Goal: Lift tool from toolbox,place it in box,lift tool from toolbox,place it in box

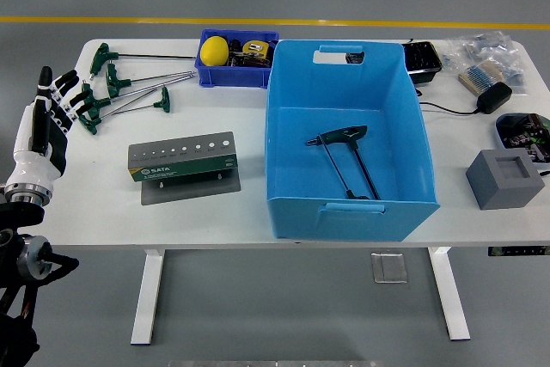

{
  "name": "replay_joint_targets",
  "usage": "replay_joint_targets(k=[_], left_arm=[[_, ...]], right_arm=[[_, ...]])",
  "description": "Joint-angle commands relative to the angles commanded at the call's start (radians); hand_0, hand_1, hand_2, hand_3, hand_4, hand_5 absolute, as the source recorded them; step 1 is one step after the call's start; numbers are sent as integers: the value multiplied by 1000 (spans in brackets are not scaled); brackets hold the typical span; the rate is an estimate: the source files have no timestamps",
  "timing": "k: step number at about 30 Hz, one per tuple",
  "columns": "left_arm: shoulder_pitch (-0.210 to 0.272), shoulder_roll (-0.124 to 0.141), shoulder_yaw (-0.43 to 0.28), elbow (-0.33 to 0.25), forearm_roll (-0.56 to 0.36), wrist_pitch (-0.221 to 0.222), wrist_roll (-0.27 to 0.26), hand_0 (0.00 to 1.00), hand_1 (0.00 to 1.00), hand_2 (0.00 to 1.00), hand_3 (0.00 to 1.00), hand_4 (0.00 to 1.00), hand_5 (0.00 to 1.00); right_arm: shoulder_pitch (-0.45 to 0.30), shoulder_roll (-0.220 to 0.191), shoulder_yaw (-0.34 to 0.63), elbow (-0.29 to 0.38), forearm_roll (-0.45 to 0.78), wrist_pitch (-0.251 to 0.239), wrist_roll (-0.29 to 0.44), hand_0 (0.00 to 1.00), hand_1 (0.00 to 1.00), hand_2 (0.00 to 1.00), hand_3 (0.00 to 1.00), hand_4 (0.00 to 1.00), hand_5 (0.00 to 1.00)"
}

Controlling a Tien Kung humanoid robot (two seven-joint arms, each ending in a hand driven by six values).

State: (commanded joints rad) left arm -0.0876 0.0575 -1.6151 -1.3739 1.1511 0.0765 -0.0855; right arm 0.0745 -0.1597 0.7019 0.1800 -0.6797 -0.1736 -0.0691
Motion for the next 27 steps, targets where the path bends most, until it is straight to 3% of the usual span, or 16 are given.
replay_joint_targets(k=[1, 2, 7, 8, 19, 20, 27], left_arm=[[0, -1, 0, 2, 0, 4, -3, 769, 807, 898, 818, 968, 998], [0, -2, -1, 4, 2, 6, -4, 859, 936, 971, 935, 998, 952], [0, -2, -5, 12, 13, -12, -1, 859, 936, 971, 935, 998, 952], [0, -2, -7, 13, 16, -17, 0, 890, 995, 998, 992, 998, 969], [-3, -5, -28, 23, 10, -61, 1, 896, 998, 998, 997, 998, 998], [-3, -5, -29, 24, 13, -65, 3, 956, 998, 998, 998, 998, 998], [-2, -6, -32, 26, 25, -66, -5, 990, 998, 998, 998, 998, 998]], right_arm=[[0, 0, 0, 0, -1, 0, 0, 603, 577, 677, 618, 816, 908], [0, -1, 0, 0, -2, 0, -1, 603, 575, 674, 618, 816, 907], [1, -1, 5, 0, -9, 0, -3, 603, 575, 674, 618, 816, 907], [1, -1, 5, 0, -9, 0, -3, 604, 575, 673, 618, 816, 907], [3, -2, 7, 0, -18, 3, -7, 604, 574, 674, 617, 816, 906], [3, -2, 7, 0, -18, 3, -7, 603, 574, 673, 617, 816, 906], [4, -3, 9, 0, -26, 5, -10, 603, 573, 674, 617, 816, 904]])
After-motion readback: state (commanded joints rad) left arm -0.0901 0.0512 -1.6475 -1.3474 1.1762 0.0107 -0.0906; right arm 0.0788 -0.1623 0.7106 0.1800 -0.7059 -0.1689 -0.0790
